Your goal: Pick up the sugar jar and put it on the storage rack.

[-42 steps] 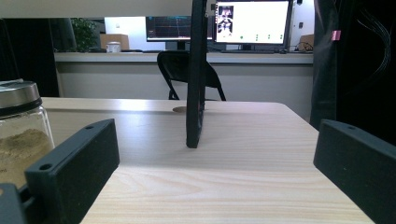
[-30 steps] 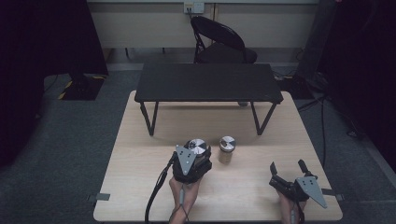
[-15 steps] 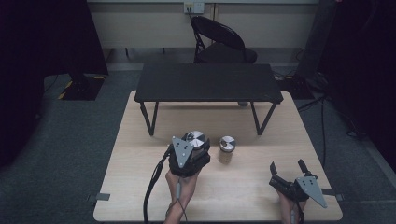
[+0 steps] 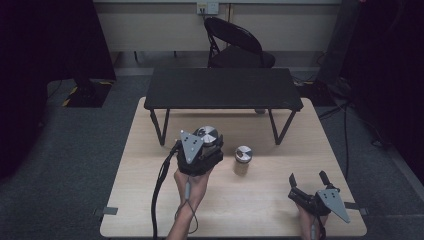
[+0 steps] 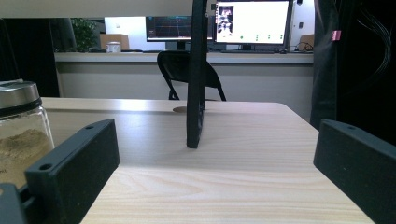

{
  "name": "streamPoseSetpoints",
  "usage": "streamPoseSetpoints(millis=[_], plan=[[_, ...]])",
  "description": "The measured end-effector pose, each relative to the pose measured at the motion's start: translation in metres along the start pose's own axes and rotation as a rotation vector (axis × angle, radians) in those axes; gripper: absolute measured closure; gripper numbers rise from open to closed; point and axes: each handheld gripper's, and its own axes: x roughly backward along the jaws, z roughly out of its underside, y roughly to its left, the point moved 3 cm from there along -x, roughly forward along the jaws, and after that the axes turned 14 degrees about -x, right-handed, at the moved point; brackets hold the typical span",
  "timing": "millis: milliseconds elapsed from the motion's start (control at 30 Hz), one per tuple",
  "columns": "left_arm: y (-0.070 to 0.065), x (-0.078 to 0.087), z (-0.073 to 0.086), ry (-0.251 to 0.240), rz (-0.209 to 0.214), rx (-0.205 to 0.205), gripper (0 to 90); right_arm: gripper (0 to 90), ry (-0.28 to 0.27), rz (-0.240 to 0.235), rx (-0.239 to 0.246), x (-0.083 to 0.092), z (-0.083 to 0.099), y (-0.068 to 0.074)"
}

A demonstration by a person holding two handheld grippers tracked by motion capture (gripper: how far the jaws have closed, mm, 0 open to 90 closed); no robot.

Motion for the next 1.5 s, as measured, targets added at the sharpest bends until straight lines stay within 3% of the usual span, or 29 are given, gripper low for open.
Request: streamPoseSetpoints(millis=[100,233,400,667,1000,1167,1233,1400,1500], plan=[[0.005,-0.004,-0.006,-0.013,0.006,0.018,31.7,0.0,-0.001,0.002,0.0,0.0,0.0,0.0],[0.008,-0.013,-0.017,-0.006,0.002,-0.009,31.7,0.0,-0.001,0.005,0.0,0.0,0.0,0.001],[0.013,-0.026,-0.031,-0.032,-0.009,-0.007,31.6,0.0,-0.002,0.008,0.0,0.0,0.0,0.001],[0.031,-0.053,-0.052,-0.036,-0.015,0.004,31.7,0.0,-0.003,0.007,0.002,0.0,0.0,0.001],[0.047,-0.087,-0.073,-0.016,-0.064,-0.042,31.7,0.0,0.0,-0.001,0.001,0.0,0.0,0.0],[0.059,-0.104,-0.07,-0.027,-0.106,-0.047,31.7,0.0,0.001,-0.005,0.001,0.0,0.0,-0.001],[0.063,-0.111,-0.07,-0.008,-0.117,-0.049,31.7,0.0,0.001,-0.007,0.001,0.0,0.0,-0.001],[0.075,-0.128,-0.065,-0.019,-0.11,0.01,31.7,0.0,-0.001,-0.002,-0.002,-0.001,0.0,-0.001],[0.075,-0.137,-0.066,-0.013,-0.119,-0.014,31.7,0.0,0.0,-0.002,-0.001,-0.001,0.0,-0.001]])
